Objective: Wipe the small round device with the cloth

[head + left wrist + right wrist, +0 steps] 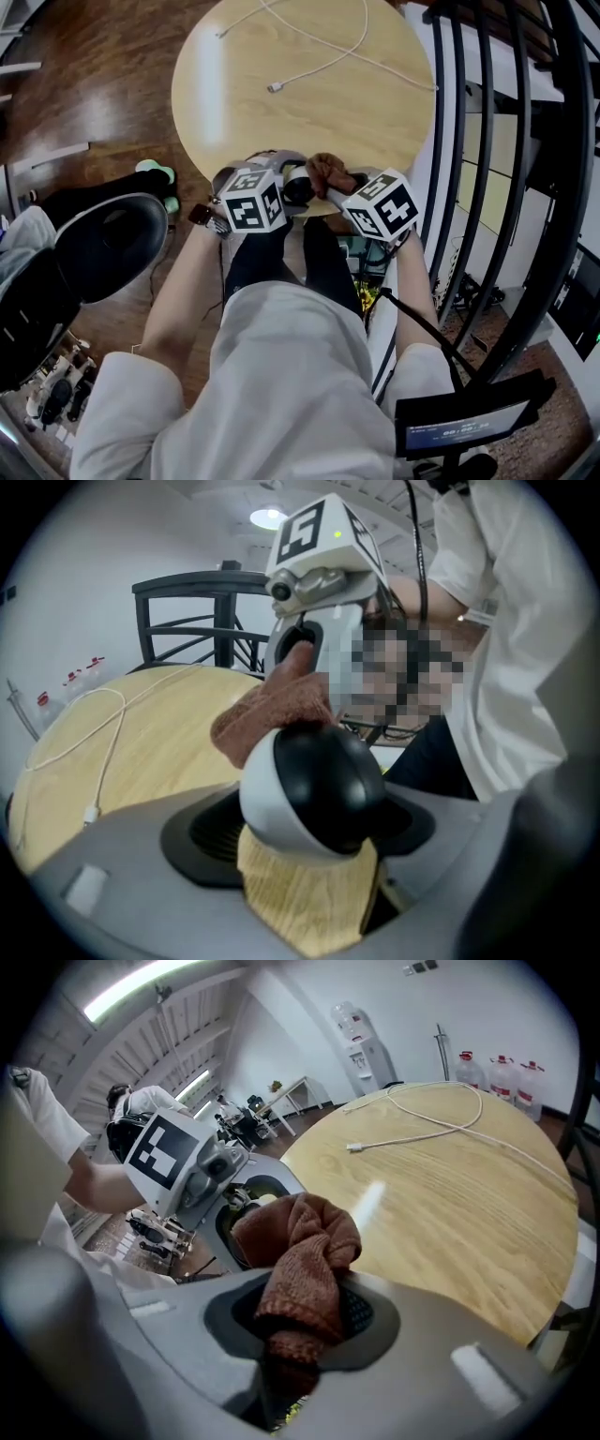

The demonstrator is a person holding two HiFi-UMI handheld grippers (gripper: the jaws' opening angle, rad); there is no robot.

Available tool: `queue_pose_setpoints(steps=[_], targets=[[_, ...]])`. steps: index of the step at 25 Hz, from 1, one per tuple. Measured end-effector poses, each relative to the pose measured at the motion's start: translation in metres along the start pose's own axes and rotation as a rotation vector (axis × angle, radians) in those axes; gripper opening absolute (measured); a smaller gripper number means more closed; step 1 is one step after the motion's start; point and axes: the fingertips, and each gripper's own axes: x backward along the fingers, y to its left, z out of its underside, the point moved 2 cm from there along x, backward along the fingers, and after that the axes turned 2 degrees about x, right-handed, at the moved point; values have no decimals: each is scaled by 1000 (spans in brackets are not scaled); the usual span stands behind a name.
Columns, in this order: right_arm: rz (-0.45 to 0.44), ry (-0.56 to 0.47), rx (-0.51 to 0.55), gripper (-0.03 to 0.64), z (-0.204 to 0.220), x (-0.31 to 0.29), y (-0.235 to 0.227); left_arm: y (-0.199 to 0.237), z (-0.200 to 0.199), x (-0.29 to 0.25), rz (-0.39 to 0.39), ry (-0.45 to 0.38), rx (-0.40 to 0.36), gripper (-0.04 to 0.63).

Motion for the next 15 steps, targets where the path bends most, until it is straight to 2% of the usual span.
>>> queue_pose_setpoints(steps=[4,9,15], targets=[[-19,16,-8,89,6,-11,-9,0,1,0,5,9,-1,387],[11,101,18,87,18,-28,-22,-1,-3,-2,6,17,-2,387],[55,124,32,89,26,-38,-30,-3,-3,-3,11,14,1,390]])
